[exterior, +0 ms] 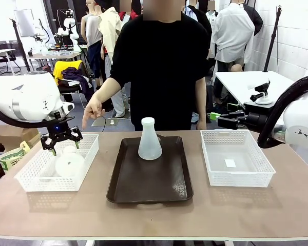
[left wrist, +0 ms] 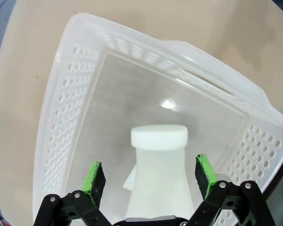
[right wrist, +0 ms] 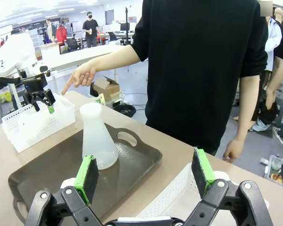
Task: Prepare the laboratory tools.
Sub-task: Pick up the Big flask that the person points to.
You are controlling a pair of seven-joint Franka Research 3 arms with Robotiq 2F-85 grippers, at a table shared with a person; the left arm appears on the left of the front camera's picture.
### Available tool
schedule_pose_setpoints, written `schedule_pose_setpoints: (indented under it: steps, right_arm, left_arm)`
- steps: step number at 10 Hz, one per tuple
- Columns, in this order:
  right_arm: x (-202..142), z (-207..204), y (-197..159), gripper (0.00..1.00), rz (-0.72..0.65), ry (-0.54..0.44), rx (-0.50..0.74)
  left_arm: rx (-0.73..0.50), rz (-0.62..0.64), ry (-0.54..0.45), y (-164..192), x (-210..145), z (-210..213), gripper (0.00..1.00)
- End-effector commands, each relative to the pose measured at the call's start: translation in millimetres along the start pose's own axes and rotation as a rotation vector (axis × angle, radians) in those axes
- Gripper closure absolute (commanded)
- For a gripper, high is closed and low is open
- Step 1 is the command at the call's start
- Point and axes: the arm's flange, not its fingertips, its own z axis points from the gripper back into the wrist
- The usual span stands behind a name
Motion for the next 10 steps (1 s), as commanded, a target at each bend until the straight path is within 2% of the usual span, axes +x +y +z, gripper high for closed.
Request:
schedule_pose_setpoints:
  steps: [1, 4, 5, 10]
  right_arm:
    - [-0.8, 3.0, 1.3, 0.0, -0.006, 0.011, -0.003]
    - [-0.8, 3.0, 1.3, 0.0, -0.006, 0.011, -0.003]
    - [-0.8, 3.0, 1.3, 0.0, -0.006, 0.011, -0.003]
    - [-0.8, 3.0, 1.3, 0.0, -0.006, 0.011, -0.003]
  left_arm:
    - [0.065, 0.046, -0.024, -6.5, 0.7, -16.2, 0.0]
    - [0.018, 0.027, 0.035, -9.7, -1.2, -20.1, 0.0]
    - [0.009, 0.024, 0.032, -10.9, -0.8, -19.5, 0.06]
    - [-0.006, 0.024, 0.049, -9.4, 1.1, -17.5, 0.81]
